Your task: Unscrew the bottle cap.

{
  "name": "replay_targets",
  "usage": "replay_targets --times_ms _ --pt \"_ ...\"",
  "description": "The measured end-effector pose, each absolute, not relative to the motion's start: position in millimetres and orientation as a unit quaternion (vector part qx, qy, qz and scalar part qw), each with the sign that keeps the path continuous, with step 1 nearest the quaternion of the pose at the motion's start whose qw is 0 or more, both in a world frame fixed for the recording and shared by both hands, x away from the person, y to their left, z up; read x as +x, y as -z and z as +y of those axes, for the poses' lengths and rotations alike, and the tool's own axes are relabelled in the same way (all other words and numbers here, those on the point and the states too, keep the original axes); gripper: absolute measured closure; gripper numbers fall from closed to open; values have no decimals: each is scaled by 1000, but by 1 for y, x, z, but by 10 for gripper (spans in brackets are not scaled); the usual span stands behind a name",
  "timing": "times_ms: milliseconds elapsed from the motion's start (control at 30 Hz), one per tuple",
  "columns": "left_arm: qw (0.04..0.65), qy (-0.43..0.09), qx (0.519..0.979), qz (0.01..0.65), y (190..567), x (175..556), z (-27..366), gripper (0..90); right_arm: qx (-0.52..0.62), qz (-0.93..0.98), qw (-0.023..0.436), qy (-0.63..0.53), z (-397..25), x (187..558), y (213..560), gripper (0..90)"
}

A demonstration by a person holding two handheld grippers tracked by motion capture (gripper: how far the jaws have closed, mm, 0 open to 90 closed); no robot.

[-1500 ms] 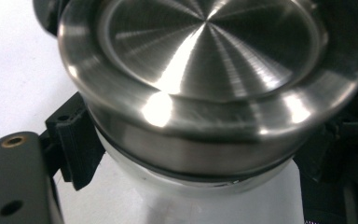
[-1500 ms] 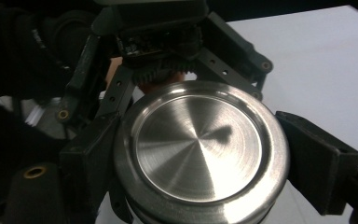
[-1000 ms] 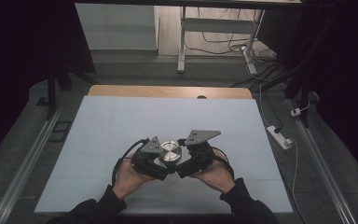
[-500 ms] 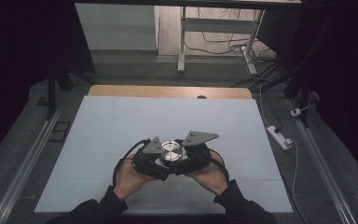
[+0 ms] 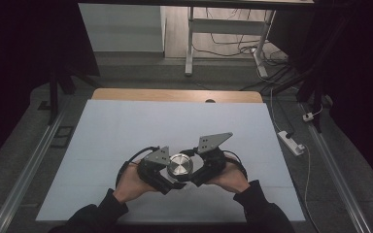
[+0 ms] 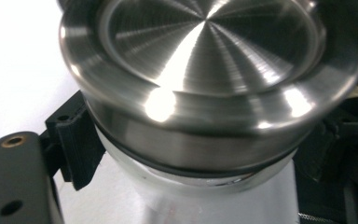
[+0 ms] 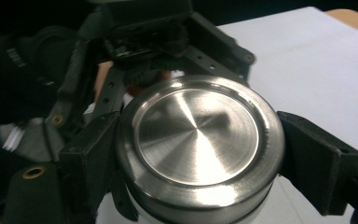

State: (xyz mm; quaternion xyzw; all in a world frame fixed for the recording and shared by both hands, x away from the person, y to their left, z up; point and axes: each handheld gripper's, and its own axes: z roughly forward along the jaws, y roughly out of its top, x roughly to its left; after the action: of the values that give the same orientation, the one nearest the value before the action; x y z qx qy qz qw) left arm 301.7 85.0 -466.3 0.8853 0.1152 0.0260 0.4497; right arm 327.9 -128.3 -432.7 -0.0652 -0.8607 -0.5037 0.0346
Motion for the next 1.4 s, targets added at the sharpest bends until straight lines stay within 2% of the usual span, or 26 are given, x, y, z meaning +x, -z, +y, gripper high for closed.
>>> replay_targets --times_ms 133,167,233,367,433,467,533,667,833,933,1100,1167,1200,1267,1333,1400 --pt "443 -30 888 118 468 301 83 155 -60 -862 48 502 -129 330 435 169" --pt "442 -35 888 125 469 301 82 155 -75 -864 32 496 -129 330 435 113" --pt "443 -39 885 138 469 303 84 155 -89 -865 20 494 -129 329 432 59" --pt "446 -62 873 186 468 305 88 155 -133 -857 -6 498 -128 327 425 13" --pt "446 -70 869 203 468 306 89 155 -142 -857 -16 496 -127 326 424 14" --pt "444 -78 866 215 467 306 89 155 -166 -855 -45 489 -123 322 424 25" --pt "440 -87 864 229 467 305 88 155 -182 -852 -62 487 -119 320 425 54" --pt "431 -99 864 242 466 304 84 155 -201 -847 -77 487 -114 319 430 82" --pt "424 -106 866 243 465 301 77 155 -209 -840 -89 493 -110 316 434 178" --pt "428 -98 867 236 465 302 78 155 -201 -843 -96 489 -110 314 432 180" --pt "452 -59 871 184 463 304 85 155 -162 -852 -69 493 -114 316 427 181" --pt "460 -40 873 160 462 304 87 155 -125 -856 -24 502 -121 319 424 182" --pt "461 -36 874 151 462 303 87 155 -125 -856 -24 502 -121 319 424 182" --pt "463 -19 878 118 461 302 86 154 -94 -857 19 506 -126 324 424 182" --pt "464 -13 879 110 461 302 86 154 -75 -856 38 510 -129 325 425 181" --pt "460 -10 881 105 462 302 84 155 -69 -858 39 508 -129 325 425 181"
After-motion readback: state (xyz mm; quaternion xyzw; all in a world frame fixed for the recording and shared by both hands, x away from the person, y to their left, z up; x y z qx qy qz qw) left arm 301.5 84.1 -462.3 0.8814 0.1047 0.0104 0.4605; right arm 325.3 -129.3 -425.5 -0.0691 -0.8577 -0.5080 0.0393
